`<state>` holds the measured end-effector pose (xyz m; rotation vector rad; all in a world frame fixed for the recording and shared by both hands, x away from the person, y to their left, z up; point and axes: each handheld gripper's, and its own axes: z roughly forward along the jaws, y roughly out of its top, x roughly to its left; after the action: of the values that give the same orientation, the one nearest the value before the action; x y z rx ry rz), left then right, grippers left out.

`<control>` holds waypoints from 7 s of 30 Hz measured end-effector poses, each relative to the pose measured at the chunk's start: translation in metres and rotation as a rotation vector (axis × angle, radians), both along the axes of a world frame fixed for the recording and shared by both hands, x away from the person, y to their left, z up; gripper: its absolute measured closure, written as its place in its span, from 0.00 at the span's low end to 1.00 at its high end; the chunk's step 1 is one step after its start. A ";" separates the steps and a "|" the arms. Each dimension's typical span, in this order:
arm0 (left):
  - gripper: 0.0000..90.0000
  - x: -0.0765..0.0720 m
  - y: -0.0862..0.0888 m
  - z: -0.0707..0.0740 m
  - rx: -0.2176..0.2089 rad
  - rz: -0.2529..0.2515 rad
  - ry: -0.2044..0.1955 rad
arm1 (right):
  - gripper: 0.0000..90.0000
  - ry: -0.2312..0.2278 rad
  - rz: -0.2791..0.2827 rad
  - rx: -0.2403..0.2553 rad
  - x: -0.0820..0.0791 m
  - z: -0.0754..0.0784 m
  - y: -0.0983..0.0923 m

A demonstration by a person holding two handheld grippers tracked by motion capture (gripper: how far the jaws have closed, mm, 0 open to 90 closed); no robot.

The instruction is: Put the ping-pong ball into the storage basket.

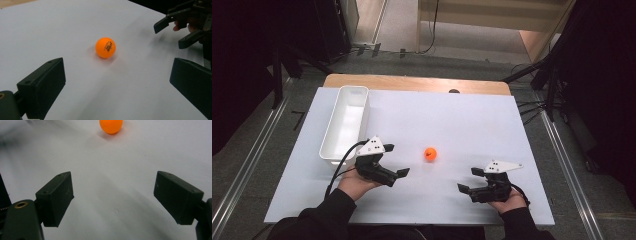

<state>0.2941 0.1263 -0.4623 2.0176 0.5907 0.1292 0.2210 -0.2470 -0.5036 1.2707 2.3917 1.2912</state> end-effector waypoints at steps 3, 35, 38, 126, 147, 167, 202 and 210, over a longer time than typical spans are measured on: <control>0.00 0.001 -0.002 0.001 -0.003 0.005 -0.006 | 0.16 0.001 0.001 -0.001 0.000 0.000 0.000; 0.26 0.018 -0.021 0.005 -0.039 -0.027 0.019 | 0.16 -0.005 0.016 -0.016 0.000 -0.001 0.002; 0.26 0.021 -0.026 0.004 -0.036 -0.033 0.023 | 0.16 -0.002 0.013 -0.014 0.000 -0.001 0.002; 0.00 0.066 -0.106 -0.005 0.054 -0.025 0.025 | 0.16 -0.003 0.007 -0.016 -0.002 0.000 0.000; 0.00 0.067 -0.104 -0.021 0.068 -0.013 0.032 | 0.16 0.003 0.010 -0.017 -0.002 0.000 0.001; 0.00 0.066 -0.106 -0.037 0.112 -0.026 0.049 | 0.16 0.012 0.015 -0.014 -0.002 -0.001 0.002; 0.02 0.056 -0.110 -0.053 0.242 -0.046 0.028 | 0.16 0.009 0.020 -0.012 -0.002 -0.001 0.002; 0.07 0.054 -0.115 -0.054 0.299 -0.035 0.004 | 0.16 0.012 0.018 -0.012 -0.002 0.000 0.002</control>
<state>0.3484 0.0115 -0.5164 2.3166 0.5644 0.2027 0.2189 -0.2452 -0.5040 1.2604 2.4205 1.2749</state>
